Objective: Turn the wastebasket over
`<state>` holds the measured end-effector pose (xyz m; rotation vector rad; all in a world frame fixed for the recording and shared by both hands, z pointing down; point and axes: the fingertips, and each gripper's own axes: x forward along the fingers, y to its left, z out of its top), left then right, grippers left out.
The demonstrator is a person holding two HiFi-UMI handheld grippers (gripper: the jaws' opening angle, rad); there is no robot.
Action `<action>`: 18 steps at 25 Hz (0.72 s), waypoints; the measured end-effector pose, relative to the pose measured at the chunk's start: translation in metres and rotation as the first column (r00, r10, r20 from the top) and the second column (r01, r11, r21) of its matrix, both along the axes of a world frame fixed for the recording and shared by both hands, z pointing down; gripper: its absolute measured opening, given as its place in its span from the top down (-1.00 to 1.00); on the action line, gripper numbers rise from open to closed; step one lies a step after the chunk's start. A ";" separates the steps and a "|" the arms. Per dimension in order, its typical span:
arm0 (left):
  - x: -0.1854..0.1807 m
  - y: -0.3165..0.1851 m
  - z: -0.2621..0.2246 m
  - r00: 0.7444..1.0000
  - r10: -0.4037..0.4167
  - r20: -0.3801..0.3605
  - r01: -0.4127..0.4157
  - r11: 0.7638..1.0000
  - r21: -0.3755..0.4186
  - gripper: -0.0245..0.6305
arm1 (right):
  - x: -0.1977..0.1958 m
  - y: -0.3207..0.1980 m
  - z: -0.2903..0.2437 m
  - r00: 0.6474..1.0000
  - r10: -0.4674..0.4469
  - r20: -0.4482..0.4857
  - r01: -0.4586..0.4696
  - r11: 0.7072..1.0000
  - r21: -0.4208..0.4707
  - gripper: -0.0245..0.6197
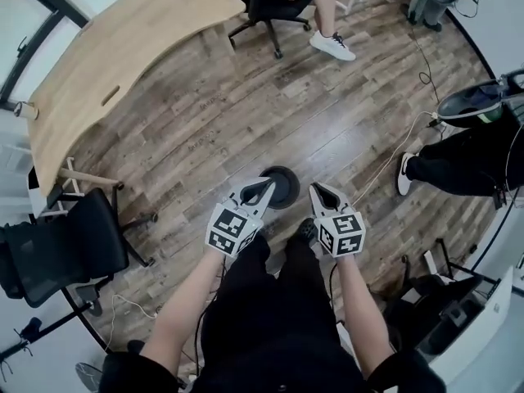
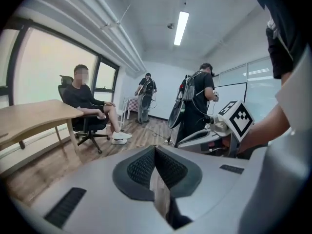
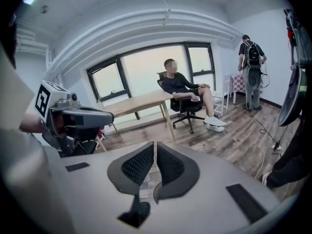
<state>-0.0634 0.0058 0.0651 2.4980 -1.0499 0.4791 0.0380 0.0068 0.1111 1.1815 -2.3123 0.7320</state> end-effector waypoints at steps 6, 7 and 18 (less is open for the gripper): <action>0.001 -0.004 -0.049 0.997 0.045 -0.066 -0.044 0.999 0.017 0.88 | -0.014 -0.013 -0.068 0.998 -0.030 0.046 0.026 0.996 0.081 0.80; 0.000 -0.006 -0.055 0.996 0.048 -0.077 -0.046 0.999 0.022 0.88 | -0.014 -0.016 -0.077 0.998 -0.028 0.051 0.023 0.995 0.097 0.80; -0.025 -0.008 -0.090 0.988 0.059 -0.145 -0.052 0.997 0.052 0.88 | -0.029 -0.010 -0.132 0.997 -0.001 0.071 -0.013 0.982 0.189 0.82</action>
